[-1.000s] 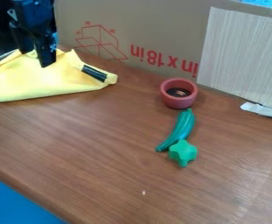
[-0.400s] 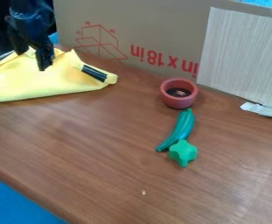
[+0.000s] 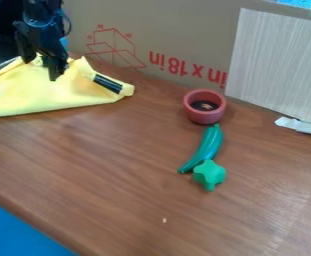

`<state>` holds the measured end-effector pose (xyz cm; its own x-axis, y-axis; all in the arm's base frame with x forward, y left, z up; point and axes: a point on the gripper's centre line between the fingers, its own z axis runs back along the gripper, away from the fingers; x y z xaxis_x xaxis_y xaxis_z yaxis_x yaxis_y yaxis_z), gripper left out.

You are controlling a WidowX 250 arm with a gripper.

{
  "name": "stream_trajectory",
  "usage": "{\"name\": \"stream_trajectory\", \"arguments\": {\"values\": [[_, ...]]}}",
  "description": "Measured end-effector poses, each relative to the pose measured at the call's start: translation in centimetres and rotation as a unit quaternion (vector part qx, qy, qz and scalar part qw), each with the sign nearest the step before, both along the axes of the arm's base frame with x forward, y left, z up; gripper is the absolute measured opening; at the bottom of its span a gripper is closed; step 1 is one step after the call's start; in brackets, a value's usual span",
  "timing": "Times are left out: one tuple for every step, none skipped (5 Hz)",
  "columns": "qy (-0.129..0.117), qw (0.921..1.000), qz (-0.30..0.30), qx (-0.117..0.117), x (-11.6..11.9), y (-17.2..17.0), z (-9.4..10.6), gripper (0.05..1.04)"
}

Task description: Unfold the cloth from the top left to the bottom right

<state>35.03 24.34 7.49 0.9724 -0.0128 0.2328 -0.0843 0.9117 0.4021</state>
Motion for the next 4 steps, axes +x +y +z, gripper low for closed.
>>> {"name": "stream_trajectory", "arguments": {"values": [[0.001, 0.9999, 0.011, 0.008, 0.8, 0.7, -0.8, 1.0], [-0.003, 0.9998, 0.019, 0.011, 1.3, 1.1, -0.5, 1.0], [-0.01, 0.9995, 0.025, 0.014, 1.8, 1.4, -0.2, 1.0], [-0.022, 0.999, 0.033, 0.022, 2.2, 1.8, 0.5, 1.0]]}}
